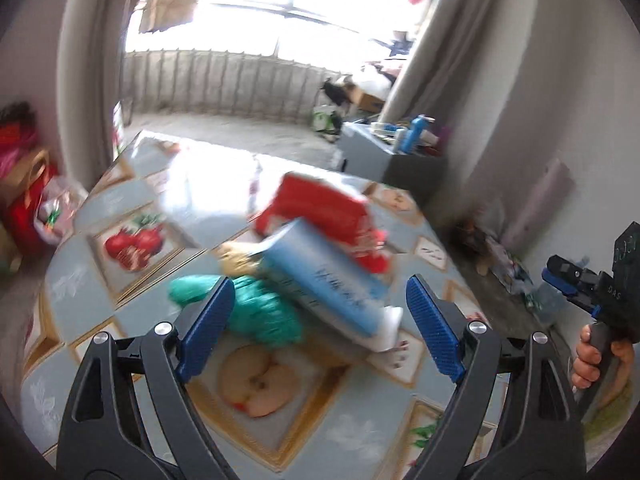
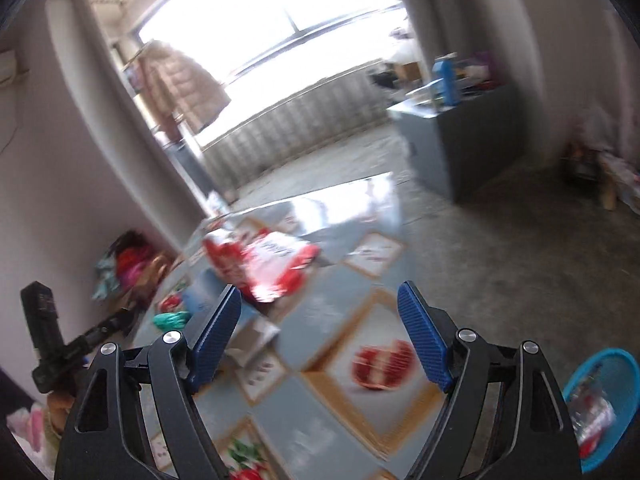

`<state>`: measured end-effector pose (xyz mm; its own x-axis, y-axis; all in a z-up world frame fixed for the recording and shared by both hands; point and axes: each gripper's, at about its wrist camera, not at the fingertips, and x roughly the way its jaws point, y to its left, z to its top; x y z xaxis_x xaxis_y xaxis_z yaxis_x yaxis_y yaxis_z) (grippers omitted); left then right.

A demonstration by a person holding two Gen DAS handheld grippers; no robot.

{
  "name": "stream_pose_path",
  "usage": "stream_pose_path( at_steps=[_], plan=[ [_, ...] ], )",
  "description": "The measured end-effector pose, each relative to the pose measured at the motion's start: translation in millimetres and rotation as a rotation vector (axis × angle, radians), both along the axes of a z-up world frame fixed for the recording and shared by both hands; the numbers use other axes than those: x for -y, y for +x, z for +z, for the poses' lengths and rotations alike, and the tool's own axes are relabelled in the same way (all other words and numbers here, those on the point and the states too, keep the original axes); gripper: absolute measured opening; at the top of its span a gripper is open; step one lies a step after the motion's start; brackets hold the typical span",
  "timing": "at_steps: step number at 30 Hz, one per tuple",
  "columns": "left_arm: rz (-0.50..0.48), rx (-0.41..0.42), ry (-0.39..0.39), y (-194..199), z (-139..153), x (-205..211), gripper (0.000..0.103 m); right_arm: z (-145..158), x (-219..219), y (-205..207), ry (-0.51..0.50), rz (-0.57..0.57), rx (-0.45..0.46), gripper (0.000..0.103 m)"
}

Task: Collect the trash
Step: 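Move both open grippers back over the table trash, then grasp the green plastic bag with the right gripper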

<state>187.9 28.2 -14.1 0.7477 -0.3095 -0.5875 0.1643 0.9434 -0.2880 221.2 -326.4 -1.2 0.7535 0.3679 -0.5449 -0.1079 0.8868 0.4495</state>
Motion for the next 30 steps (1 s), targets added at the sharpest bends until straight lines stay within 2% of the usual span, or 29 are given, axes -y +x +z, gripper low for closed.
stream_pose_path(
  at_steps=[6, 12, 13, 15, 18, 19, 20, 22, 25, 30],
  plan=[
    [0.058, -0.083, -0.069, 22.6, -36.6, -39.3, 0.083, -11.1, -84.6, 67.8, -0.023, 0.22, -0.028, 0.078],
    [0.094, -0.13, -0.137, 64.5, -60.6, -68.6, 0.068, -31.7, -137.7, 122.1, -0.086, 0.355, -0.048, 0.078],
    [0.094, -0.147, -0.145, 73.6, -65.3, -69.6, 0.063, -37.5, -144.3, 130.4, -0.096, 0.369, -0.061, 0.078],
    [0.089, -0.171, -0.166, 86.5, -73.1, -71.9, 0.058, -48.1, -151.7, 143.1, -0.092, 0.392, -0.084, 0.078],
    [0.079, -0.2, -0.188, 101.6, -84.3, -70.5, 0.045, -59.4, -155.7, 154.6, -0.068, 0.405, -0.113, 0.078],
    [0.078, -0.205, -0.193, 104.4, -87.4, -70.0, 0.04, -63.2, -156.9, 156.7, -0.05, 0.413, -0.123, 0.075],
    [0.078, -0.211, -0.201, 108.5, -90.4, -68.8, 0.038, -65.8, -159.0, 158.2, -0.032, 0.423, -0.131, 0.063],
    [0.073, -0.21, -0.214, 111.3, -93.5, -67.8, 0.03, -70.5, -160.8, 155.2, -0.009, 0.437, -0.163, 0.046],
    [0.061, -0.217, -0.23, 114.5, -96.5, -64.8, 0.027, -71.7, -154.7, 144.5, 0.044, 0.434, -0.189, 0.027],
    [-0.002, -0.228, -0.234, 101.7, -97.4, -54.2, 0.022, -70.3, -137.2, 115.2, 0.102, 0.391, -0.218, 0.022]
  ],
)
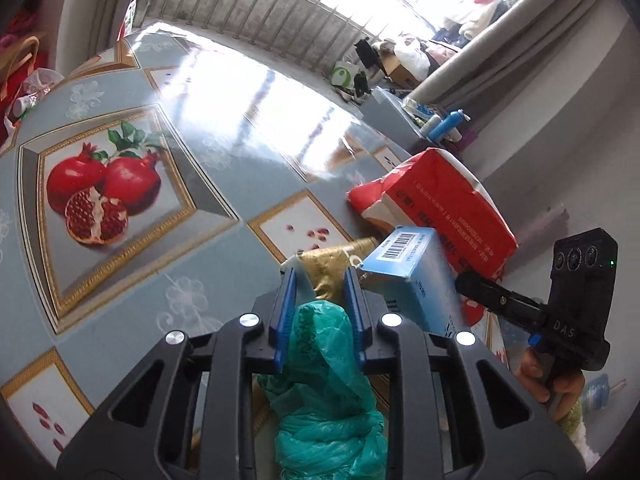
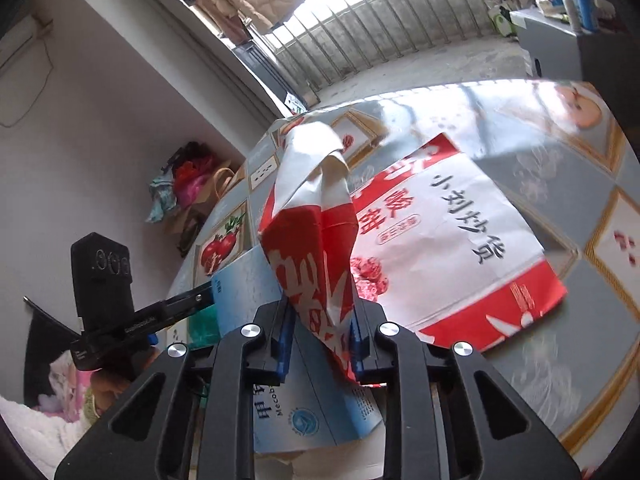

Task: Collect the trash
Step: 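Grasp the green plastic bag with the right gripper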

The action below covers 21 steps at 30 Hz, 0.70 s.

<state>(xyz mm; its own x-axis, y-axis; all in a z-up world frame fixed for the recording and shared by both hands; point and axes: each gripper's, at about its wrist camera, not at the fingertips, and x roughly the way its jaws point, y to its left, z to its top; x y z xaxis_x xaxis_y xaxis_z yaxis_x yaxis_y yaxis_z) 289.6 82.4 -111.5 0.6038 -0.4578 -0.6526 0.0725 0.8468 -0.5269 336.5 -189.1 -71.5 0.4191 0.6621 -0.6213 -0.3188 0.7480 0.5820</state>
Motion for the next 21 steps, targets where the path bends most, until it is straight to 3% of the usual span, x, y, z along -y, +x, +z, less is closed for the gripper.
stream_pose_path(
  at_steps=[11, 16, 21],
  plan=[
    [-0.16, -0.047, -0.009, -67.3, -1.7, 39.0, 0.019, -10.9, 29.5, -101.9, 0.051, -0.084, -0.076, 0.018],
    [-0.177, -0.058, -0.013, -100.8, -0.6, 45.2, 0.019, -12.5, 37.8, -146.8, 0.068, -0.124, -0.095, 0.018],
    [-0.17, -0.032, 0.018, -113.1, 3.9, 46.4, 0.02, -10.3, 48.1, -163.9, 0.051, -0.191, -0.065, 0.018]
  ],
)
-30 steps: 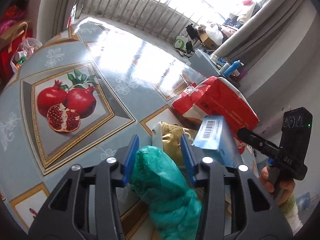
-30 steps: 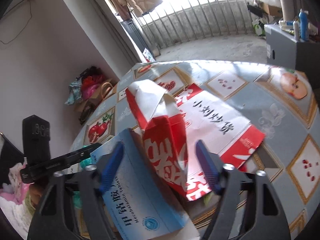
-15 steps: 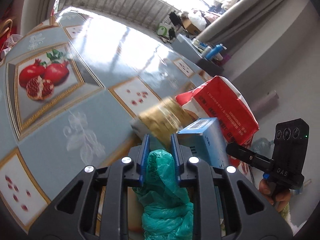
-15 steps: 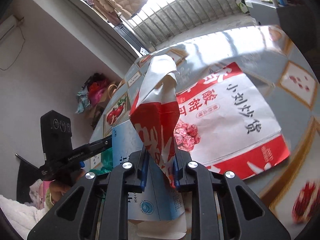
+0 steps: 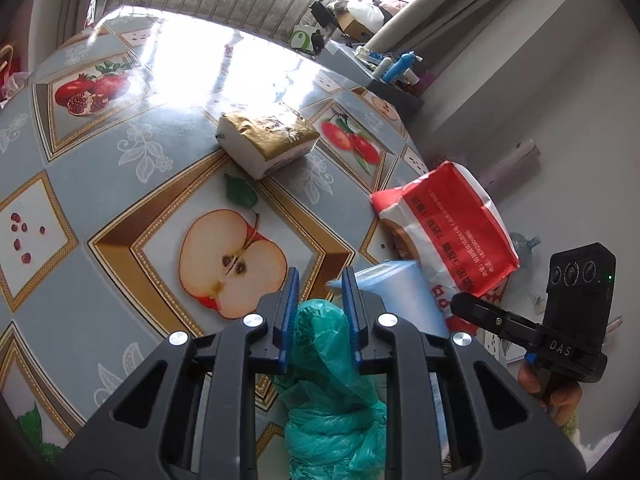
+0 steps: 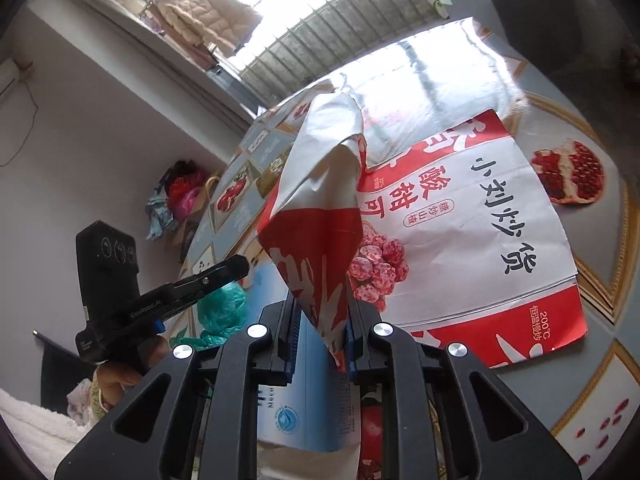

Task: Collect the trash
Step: 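Grasp the green plastic bag with the right gripper, then grasp the gold tissue pack with the left gripper while the right gripper holds the green bag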

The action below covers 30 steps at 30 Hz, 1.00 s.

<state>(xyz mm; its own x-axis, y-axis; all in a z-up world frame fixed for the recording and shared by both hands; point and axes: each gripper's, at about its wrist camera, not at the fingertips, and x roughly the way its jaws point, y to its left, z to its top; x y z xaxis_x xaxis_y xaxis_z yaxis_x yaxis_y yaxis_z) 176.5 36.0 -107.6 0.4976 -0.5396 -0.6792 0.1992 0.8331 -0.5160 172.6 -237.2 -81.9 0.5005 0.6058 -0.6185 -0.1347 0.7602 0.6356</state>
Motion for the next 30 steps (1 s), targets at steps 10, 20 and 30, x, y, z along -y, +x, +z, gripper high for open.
stream_pose_path(
  at_steps=[10, 20, 30],
  plan=[
    [0.043, 0.062, 0.08, -15.5, 27.9, -13.9, 0.036, 3.0, 28.0, -12.5, -0.033, -0.109, 0.02, 0.019],
    [0.04, 0.121, 0.121, -17.0, 48.3, -17.8, 0.041, 19.2, 22.2, -29.0, -0.178, -0.136, 0.068, 0.062],
    [0.058, 0.175, 0.122, 4.9, 67.6, -28.1, 0.041, 63.0, 28.5, -36.9, -0.298, -0.191, 0.194, 0.066]
  ],
)
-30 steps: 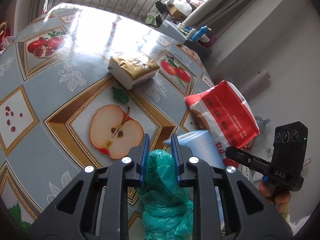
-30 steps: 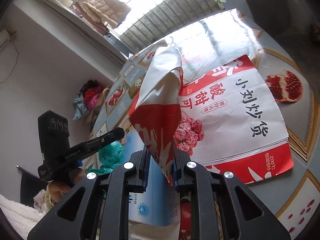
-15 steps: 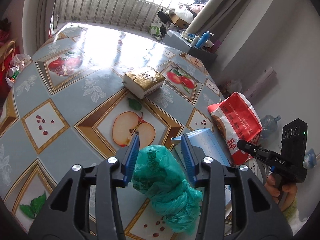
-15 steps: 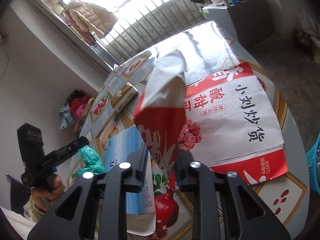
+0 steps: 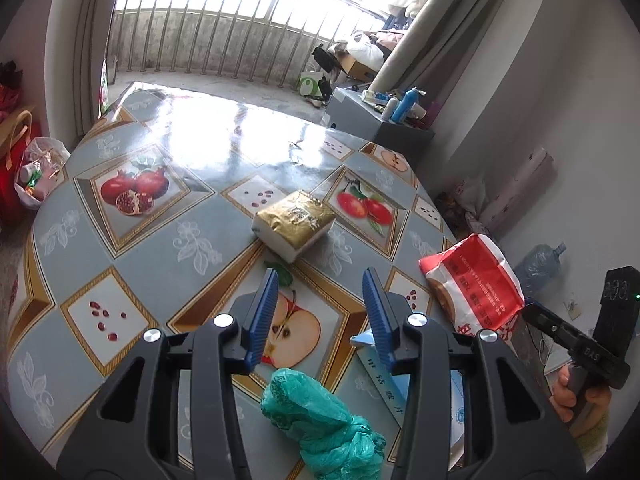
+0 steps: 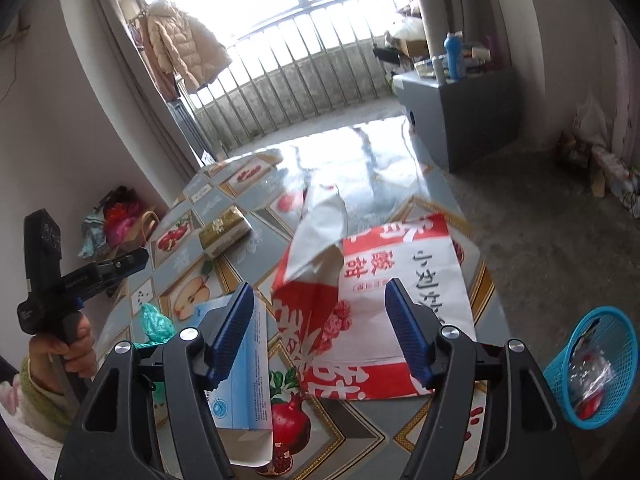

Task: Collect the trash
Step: 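Grasp the gold tissue pack with the left gripper while the right gripper holds the green bag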

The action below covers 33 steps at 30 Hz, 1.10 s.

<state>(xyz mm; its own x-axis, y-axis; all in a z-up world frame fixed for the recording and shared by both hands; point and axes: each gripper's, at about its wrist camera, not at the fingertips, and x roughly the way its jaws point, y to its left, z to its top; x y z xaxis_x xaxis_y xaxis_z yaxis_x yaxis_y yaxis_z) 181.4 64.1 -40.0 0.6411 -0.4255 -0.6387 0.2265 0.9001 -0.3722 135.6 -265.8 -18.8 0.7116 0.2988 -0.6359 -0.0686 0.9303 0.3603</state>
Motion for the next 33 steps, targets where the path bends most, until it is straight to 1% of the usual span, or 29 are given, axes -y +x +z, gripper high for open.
stream_pose_path(
  at_steps=[3, 4, 5, 6, 8, 9, 11, 13, 16, 19, 20, 21, 22, 23, 24, 25, 27, 30, 33],
  plan=[
    [-0.026, 0.009, 0.004, 9.6, 4.2, 1.6, 0.042, 7.7, 0.4, -0.4, -0.001, 0.008, 0.021, 0.066],
    [-0.052, 0.014, 0.006, 17.8, 6.2, 2.4, 0.049, 8.6, 0.0, 1.1, -0.001, 0.01, 0.022, 0.066],
    [-0.065, 0.017, 0.017, 25.0, 6.1, 4.3, 0.052, 8.3, -0.1, 2.9, -0.002, 0.01, 0.02, 0.067],
    [-0.074, 0.018, 0.037, 33.2, 5.5, 5.8, 0.058, 7.1, 0.1, 5.2, 0.0, 0.009, 0.015, 0.066],
    [-0.111, 0.01, 0.099, 56.1, 1.6, 11.6, 0.061, -0.4, 1.0, 7.9, 0.006, 0.01, -0.003, 0.066],
    [-0.128, 0.003, 0.12, 65.3, -1.4, 15.2, 0.066, -3.8, 0.8, 8.5, 0.009, 0.011, -0.013, 0.066],
    [-0.158, -0.03, 0.184, 88.0, -12.4, 23.4, 0.067, -13.4, -0.9, 9.8, 0.01, 0.021, -0.043, 0.066],
    [-0.193, -0.048, 0.217, 103.1, -21.9, 31.1, 0.073, -22.7, -3.0, 9.1, 0.003, 0.025, -0.07, 0.066],
    [-0.249, -0.076, 0.277, 121.9, -39.0, 45.5, 0.076, -35.1, -3.2, 6.9, 0.01, 0.027, -0.109, 0.066],
    [-0.245, -0.094, 0.339, 131.6, -53.9, 53.8, 0.075, -41.2, -1.6, 7.4, 0.013, 0.023, -0.13, 0.066],
    [-0.235, -0.103, 0.348, 133.3, -56.3, 53.5, 0.073, -41.7, -0.8, 7.7, 0.014, 0.022, -0.13, 0.066],
    [-0.237, -0.111, 0.327, 134.1, -57.8, 52.3, 0.064, -41.2, 0.3, 7.7, 0.015, 0.02, -0.127, 0.066],
    [-0.242, -0.116, 0.299, 133.9, -57.6, 50.9, 0.057, -40.1, 1.1, 7.3, 0.017, 0.017, -0.123, 0.066],
    [-0.223, -0.126, 0.288, 133.3, -56.6, 48.0, 0.057, -39.4, 1.8, 6.5, 0.02, 0.015, -0.12, 0.066],
    [-0.196, -0.133, 0.293, 131.9, -54.6, 44.7, 0.056, -38.6, 2.3, 6.6, 0.024, 0.015, -0.118, 0.066],
    [-0.18, -0.128, 0.29, 129.0, -51.0, 40.8, 0.056, -37.9, 2.7, 5.9, 0.026, 0.014, -0.115, 0.066],
    [-0.15, -0.108, 0.25, 118.0, -36.7, 29.7, 0.056, -36.5, 3.5, 4.1, 0.022, 0.015, -0.109, 0.066],
    [-0.089, -0.09, 0.182, 88.3, -10.3, 5.8, 0.056, -32.6, 7.7, -4.0, 0.012, 0.008, -0.089, 0.066],
    [-0.025, -0.092, 0.146, 54.2, 3.4, -15.6, 0.056, -26.1, 13.7, -13.5, 0.02, -0.001, -0.065, 0.066]
  ],
)
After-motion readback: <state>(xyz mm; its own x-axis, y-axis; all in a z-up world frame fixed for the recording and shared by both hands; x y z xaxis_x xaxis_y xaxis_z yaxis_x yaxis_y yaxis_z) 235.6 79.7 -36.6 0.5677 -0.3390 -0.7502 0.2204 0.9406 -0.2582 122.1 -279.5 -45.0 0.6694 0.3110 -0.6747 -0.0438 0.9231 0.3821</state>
